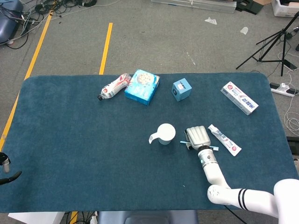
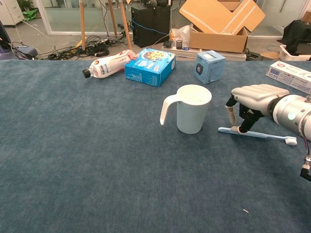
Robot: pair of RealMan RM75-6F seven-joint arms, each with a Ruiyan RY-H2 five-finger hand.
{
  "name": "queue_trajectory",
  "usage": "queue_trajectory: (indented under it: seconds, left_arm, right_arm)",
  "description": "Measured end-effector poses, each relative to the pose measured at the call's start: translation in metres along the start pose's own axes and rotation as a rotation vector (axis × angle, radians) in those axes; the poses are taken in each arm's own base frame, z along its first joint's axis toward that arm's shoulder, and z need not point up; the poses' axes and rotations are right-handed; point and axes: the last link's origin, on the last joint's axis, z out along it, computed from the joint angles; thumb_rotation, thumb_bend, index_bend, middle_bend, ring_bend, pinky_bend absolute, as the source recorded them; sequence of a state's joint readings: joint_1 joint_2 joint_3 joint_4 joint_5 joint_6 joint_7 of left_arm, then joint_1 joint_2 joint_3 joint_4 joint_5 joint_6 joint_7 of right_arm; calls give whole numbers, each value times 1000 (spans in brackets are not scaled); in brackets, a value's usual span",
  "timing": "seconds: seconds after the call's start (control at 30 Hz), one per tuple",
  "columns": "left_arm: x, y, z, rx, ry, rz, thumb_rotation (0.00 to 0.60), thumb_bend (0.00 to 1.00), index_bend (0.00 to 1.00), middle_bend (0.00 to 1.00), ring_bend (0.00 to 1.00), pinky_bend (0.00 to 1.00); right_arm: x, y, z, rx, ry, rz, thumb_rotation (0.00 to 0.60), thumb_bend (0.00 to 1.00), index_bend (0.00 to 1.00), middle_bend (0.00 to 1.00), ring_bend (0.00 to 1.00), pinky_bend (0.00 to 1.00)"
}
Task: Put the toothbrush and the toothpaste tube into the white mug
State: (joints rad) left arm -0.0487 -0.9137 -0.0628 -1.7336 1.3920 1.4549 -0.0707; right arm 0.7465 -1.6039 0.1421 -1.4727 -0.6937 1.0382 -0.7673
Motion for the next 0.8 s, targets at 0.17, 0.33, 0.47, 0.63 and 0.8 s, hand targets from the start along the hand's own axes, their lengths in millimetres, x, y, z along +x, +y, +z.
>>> queue_trajectory:
  seconds: [0.17, 0.33, 0.47, 0.63, 0.8]
  left_arm:
    - [0, 1, -1, -6, -2, -1, 600, 64, 756, 530, 510, 593]
    - [0, 1, -1, -7, -4, -1, 600, 64, 756, 530, 510, 593]
    - [0, 1, -1, -6, -6, -2, 600, 64, 755, 530, 510, 593]
    - [0, 1, -1, -6, -6, -4, 600, 64, 755, 530, 510, 593]
    - [1, 1, -2, -7, -8, -6, 600, 64, 755, 530, 510, 593]
  right_arm:
    - [-4, -2, 2, 1, -9, -7, 600, 218, 600, 1000, 1000, 1000]
    - [-7, -3, 5, -7, -15, -16, 600, 217, 600, 1000, 1000, 1000]
    - [-9, -3, 8, -12, -23, -21, 600, 218, 600, 1000, 1000, 1000]
    - [-13, -4, 11, -16, -34, -28, 600, 218, 600, 1000, 1000, 1000]
    - [-15, -6, 13, -15, -42, -26, 600, 277, 601, 1000, 1000, 1000]
